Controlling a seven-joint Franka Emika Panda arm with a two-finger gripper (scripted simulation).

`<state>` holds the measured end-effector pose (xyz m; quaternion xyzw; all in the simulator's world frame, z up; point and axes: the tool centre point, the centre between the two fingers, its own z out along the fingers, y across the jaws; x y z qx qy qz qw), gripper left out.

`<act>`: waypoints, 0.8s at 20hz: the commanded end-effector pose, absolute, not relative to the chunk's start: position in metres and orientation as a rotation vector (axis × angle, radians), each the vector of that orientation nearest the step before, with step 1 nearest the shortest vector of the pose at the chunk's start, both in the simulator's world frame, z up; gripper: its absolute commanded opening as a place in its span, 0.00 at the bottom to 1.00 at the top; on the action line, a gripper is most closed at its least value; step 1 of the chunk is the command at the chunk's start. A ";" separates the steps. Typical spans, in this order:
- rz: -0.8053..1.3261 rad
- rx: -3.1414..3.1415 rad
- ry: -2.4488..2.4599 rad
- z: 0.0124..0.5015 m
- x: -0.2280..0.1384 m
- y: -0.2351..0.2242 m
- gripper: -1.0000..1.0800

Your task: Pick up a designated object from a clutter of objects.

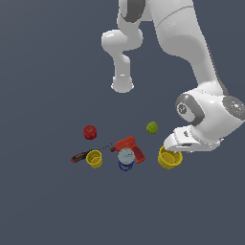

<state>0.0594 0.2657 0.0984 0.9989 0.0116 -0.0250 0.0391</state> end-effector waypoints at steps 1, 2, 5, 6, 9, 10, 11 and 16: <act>-0.078 3.062 0.035 0.091 0.059 0.265 0.62; -0.078 3.062 0.035 0.086 0.059 0.265 0.62; -0.078 3.062 0.035 0.074 0.058 0.264 0.62; -0.078 3.062 0.035 0.072 0.057 0.264 0.62; -0.077 3.061 0.034 0.071 0.057 0.264 0.00; -0.077 3.061 0.034 0.071 0.057 0.264 0.00; -0.077 3.061 0.034 0.071 0.057 0.264 0.00; -0.077 3.061 0.034 0.071 0.057 0.264 0.00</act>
